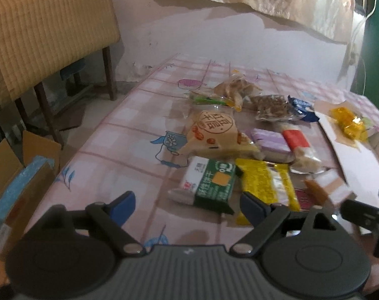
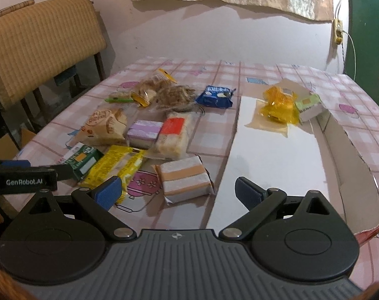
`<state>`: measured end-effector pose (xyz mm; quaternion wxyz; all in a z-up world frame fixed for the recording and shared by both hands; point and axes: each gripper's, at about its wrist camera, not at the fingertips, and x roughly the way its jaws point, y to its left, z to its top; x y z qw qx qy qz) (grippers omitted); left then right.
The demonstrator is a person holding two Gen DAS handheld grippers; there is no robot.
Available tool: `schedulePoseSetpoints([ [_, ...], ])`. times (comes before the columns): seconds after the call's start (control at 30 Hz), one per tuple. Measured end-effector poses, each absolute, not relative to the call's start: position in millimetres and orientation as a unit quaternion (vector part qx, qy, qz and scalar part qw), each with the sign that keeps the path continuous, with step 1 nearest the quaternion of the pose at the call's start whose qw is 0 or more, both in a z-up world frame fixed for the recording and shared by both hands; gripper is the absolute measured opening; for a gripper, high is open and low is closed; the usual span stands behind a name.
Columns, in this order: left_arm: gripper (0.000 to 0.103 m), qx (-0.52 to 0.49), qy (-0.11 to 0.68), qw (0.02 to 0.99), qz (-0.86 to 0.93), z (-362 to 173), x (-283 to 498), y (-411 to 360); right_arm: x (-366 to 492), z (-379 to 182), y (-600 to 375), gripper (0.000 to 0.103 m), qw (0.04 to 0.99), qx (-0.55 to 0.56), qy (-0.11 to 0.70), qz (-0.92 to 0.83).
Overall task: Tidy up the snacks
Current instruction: 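Grasp the green-and-white biscuit box with the left tool while the right tool reaches the cake packs, then grasp the two stacked cream cake packs with the right tool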
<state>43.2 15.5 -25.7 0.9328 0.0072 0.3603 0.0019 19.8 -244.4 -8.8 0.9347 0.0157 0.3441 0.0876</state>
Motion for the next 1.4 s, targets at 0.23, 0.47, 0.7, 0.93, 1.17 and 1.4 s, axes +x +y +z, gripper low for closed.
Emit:
schedulePoseSetpoints([
  [0.23, 0.09, 0.008, 0.369, 0.929, -0.001, -41, 67, 19, 26, -19, -247, 0.103, 0.929, 0.014, 0.36, 0.079],
  [0.47, 0.074, 0.021, 0.357, 0.934, -0.02, -46, 72, 15, 48, -31, -243, 0.103, 0.924, 0.004, 0.375, 0.073],
  [0.7, 0.05, 0.02, 0.346, 0.937, -0.029, -45, 73, 14, 61, -41, -227, 0.102, 0.92, -0.029, 0.382, 0.083],
  [0.93, 0.047, 0.004, 0.343, 0.939, -0.029, -42, 71, 16, 61, -42, -221, 0.062, 0.921, -0.042, 0.375, 0.093],
  [1.17, 0.047, 0.005, 0.331, 0.943, -0.022, -34, 58, 14, 59, -32, -229, 0.062, 0.926, -0.016, 0.366, 0.09],
  [1.4, 0.047, 0.014, 0.319, 0.947, -0.032, -19, 37, 2, 46, -12, -227, 0.062, 0.934, -0.01, 0.346, 0.088],
])
